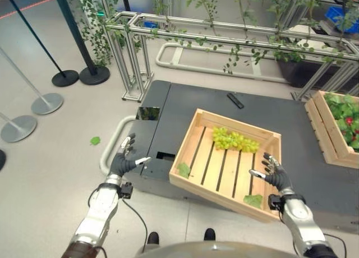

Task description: Pick up the fruits from the basket on one side to the basket on the other side

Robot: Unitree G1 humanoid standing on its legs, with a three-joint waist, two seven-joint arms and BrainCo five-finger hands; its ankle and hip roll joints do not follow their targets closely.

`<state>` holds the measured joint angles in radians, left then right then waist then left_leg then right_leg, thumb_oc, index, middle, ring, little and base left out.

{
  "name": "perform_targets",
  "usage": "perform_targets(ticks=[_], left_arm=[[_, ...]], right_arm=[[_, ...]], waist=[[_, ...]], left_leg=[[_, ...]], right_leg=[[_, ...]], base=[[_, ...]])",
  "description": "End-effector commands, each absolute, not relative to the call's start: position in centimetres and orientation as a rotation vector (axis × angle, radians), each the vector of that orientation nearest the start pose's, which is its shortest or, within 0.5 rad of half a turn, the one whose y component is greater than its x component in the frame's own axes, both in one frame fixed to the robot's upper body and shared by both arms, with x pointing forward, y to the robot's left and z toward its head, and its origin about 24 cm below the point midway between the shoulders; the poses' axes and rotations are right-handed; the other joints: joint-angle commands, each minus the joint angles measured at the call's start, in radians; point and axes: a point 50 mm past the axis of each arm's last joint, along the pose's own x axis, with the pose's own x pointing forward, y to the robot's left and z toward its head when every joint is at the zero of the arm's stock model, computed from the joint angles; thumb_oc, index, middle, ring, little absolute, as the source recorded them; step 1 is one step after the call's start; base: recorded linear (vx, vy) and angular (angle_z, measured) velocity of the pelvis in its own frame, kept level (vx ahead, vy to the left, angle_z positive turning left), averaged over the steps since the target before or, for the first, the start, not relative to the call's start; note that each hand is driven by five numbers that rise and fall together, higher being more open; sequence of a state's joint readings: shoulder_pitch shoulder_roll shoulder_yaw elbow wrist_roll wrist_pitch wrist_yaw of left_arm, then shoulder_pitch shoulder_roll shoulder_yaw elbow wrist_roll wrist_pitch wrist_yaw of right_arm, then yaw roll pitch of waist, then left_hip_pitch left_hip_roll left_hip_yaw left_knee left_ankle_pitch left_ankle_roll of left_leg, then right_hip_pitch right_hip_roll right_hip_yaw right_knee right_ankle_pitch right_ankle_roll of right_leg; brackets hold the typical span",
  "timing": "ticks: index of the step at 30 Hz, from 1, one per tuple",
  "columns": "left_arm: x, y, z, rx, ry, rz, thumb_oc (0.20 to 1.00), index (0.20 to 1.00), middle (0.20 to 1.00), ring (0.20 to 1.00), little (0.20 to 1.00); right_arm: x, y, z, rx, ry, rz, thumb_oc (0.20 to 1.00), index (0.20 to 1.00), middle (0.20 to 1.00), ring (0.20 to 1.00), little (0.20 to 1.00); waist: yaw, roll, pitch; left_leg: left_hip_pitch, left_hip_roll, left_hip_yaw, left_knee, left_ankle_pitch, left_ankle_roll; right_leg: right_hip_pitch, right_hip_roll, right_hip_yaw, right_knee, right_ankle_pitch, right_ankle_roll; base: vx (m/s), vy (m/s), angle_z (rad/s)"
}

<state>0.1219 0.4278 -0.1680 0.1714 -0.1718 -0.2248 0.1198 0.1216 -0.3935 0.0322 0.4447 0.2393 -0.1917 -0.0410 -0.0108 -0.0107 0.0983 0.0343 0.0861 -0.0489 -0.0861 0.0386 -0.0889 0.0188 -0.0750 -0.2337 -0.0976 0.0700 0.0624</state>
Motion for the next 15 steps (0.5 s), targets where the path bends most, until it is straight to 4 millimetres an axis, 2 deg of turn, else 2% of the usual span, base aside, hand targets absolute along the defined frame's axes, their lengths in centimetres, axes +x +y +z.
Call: perform_targets(ticks=[1,15], left_arm=[[23.5,21.7,3.3,0.236,-0.061,0.007,1.000,1.000,1.000,1.000,1.000],[22.8,22.1,2.2,0.215,-0.008,0.032,1.000,1.000,1.000,1.000,1.000]], right_arm=[[21.0,-26.4,-2.7,-0.167,0.266,-0.156,1.000,1.000,1.000,1.000,1.000],[20.6,-26.9,-2.7,-0.190,0.275,-0.167,1.000,1.000,1.000,1.000,1.000]], waist=[[-0.018,-0.048,-0.013],[-0.023,-0.044,-0.021]], left_leg=[[-0.019,-0.019,0.045,0.067,-0.044,0.006],[0.004,-0.021,0.051,0.063,-0.059,0.012]], right_leg=[[0.051,-0.021,-0.001,0.022,-0.092,0.066],[0.073,-0.020,0.012,0.022,-0.103,0.062]], base=[[0.02,-0.018,0.04],[0.01,0.000,0.00]])
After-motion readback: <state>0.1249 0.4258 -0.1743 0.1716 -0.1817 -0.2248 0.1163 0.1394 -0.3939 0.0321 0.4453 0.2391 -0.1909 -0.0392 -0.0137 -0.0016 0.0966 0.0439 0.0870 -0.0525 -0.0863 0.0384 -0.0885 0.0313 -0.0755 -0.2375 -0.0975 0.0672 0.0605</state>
